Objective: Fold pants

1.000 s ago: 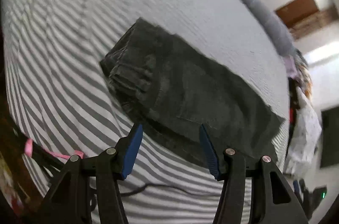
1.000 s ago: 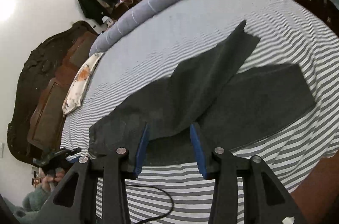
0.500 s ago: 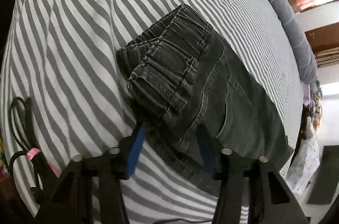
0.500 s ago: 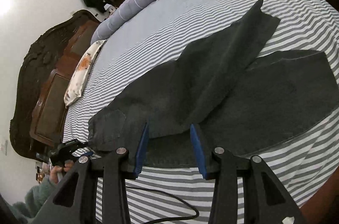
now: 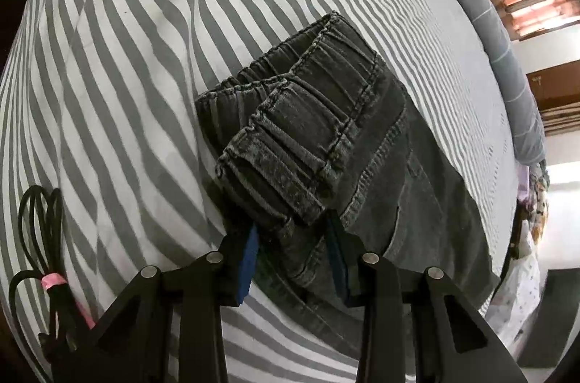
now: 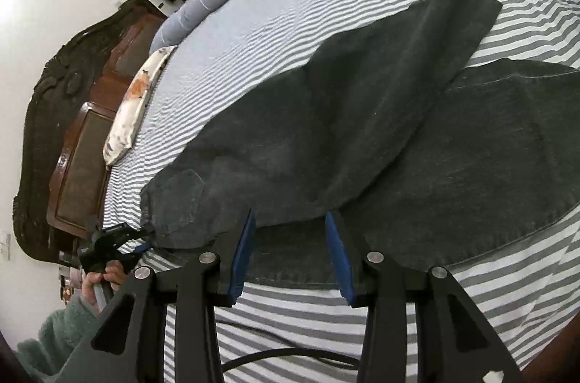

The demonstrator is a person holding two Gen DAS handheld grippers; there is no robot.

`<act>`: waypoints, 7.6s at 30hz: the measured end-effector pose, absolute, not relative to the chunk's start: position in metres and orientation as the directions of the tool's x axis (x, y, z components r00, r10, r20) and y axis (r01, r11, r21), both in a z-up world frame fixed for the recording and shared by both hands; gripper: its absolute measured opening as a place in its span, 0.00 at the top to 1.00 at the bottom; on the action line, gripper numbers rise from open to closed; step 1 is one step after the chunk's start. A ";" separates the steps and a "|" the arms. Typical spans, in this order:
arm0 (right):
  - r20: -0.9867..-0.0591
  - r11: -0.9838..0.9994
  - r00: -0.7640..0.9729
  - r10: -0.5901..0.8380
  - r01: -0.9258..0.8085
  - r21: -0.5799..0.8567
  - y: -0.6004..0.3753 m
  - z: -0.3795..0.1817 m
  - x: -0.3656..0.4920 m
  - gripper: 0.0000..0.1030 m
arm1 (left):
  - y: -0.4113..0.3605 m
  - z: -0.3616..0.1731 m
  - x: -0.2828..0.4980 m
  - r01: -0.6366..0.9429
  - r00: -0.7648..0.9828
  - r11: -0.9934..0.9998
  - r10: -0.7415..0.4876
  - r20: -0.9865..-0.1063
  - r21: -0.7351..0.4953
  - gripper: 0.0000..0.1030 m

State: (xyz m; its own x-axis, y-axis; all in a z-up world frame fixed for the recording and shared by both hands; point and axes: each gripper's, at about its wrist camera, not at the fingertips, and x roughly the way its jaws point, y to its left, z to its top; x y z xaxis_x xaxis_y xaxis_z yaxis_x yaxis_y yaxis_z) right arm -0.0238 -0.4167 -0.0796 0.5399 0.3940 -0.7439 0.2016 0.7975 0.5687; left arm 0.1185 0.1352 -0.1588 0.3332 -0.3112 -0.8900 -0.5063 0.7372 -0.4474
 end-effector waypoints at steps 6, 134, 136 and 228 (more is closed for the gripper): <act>-0.789 0.809 0.516 0.335 0.273 0.521 -0.427 -0.101 -0.005 0.62 | 0.130 -0.151 0.118 -0.475 0.387 0.757 -0.277 -0.879 -0.448 0.78; -0.644 0.336 0.750 0.151 0.573 0.747 -0.663 -0.146 -0.161 0.97 | -0.388 -0.122 -0.036 0.925 0.266 0.372 -0.478 -0.837 0.081 0.95; -0.664 0.327 0.733 0.147 0.598 0.732 -0.662 -0.155 -0.165 0.97 | -0.388 -0.123 -0.037 0.932 0.232 0.359 -0.479 -0.846 0.052 0.95; -0.807 0.830 0.207 0.553 -0.230 0.509 -0.219 -0.115 0.124 0.74 | -0.049 -0.131 0.138 0.325 0.458 0.940 -0.250 -0.853 -0.101 0.70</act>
State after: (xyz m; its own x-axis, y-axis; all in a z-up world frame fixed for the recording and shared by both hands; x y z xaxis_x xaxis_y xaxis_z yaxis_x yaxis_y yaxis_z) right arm 0.1238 -0.2191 -0.1152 0.2066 0.5526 -0.8074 -0.2302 0.8295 0.5088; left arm 0.1383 -0.0490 -0.1306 0.4582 -0.2500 -0.8530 0.3252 0.9402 -0.1008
